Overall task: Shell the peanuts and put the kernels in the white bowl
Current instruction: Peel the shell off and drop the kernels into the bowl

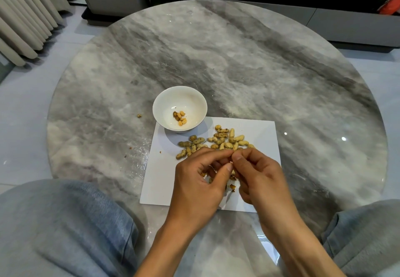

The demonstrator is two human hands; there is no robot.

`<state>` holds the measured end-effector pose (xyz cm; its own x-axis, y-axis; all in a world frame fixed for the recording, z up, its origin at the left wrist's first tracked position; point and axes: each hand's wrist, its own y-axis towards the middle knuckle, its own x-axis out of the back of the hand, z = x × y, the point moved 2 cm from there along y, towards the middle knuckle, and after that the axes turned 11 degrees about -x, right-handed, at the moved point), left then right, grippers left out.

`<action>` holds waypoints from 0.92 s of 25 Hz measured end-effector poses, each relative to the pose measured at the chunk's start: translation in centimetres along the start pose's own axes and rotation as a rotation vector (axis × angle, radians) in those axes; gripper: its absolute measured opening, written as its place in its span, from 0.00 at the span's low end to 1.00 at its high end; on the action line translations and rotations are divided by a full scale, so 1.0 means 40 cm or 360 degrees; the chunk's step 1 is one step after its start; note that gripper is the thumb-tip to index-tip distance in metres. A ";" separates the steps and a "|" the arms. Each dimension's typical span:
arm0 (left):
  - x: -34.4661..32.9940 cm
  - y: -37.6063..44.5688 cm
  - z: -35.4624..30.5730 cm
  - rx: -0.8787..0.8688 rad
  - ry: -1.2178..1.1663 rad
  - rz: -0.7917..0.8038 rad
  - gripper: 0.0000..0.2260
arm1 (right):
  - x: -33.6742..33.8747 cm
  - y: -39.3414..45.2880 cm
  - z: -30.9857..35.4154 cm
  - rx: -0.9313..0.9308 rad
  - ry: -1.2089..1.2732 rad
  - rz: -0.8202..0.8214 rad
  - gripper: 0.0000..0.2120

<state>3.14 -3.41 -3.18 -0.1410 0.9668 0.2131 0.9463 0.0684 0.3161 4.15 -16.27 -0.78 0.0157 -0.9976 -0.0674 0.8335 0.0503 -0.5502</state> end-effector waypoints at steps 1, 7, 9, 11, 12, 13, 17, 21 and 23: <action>0.000 0.001 0.000 0.0011 -0.0020 -0.0011 0.13 | -0.007 0.001 -0.006 0.0064 -0.0089 -0.0009 0.12; 0.000 -0.003 -0.001 -0.0050 -0.0049 -0.0067 0.13 | -0.009 0.006 -0.016 0.0043 -0.0125 0.0096 0.12; 0.000 -0.004 0.003 -0.0058 -0.0055 -0.0064 0.13 | -0.007 0.004 -0.014 -0.0048 -0.0029 0.0147 0.14; 0.003 -0.003 0.009 -0.0067 -0.0073 -0.0055 0.13 | -0.005 0.005 -0.019 -0.0148 0.0065 0.0202 0.13; 0.004 -0.003 0.010 -0.0073 -0.0079 -0.0042 0.13 | -0.004 0.005 -0.020 -0.0171 0.0095 0.0225 0.13; 0.005 -0.002 0.011 -0.0085 -0.0078 -0.0029 0.12 | -0.003 0.004 -0.019 -0.0168 0.0107 0.0242 0.13; 0.007 -0.004 0.011 -0.0121 -0.0039 -0.0020 0.11 | -0.003 0.006 -0.019 -0.0046 0.0005 0.0204 0.13; 0.010 -0.004 0.005 -0.0125 -0.0018 -0.0026 0.11 | -0.003 0.011 -0.026 0.0102 -0.0102 0.0140 0.13; 0.014 0.001 0.002 -0.0149 0.0011 -0.0005 0.10 | -0.003 0.012 -0.024 0.0216 -0.0174 0.0087 0.14</action>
<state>3.12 -2.86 -3.11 -0.1461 0.9648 0.2185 0.9145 0.0475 0.4018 4.03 -16.07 -1.84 0.1170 -0.9931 0.0007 0.8964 0.1053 -0.4305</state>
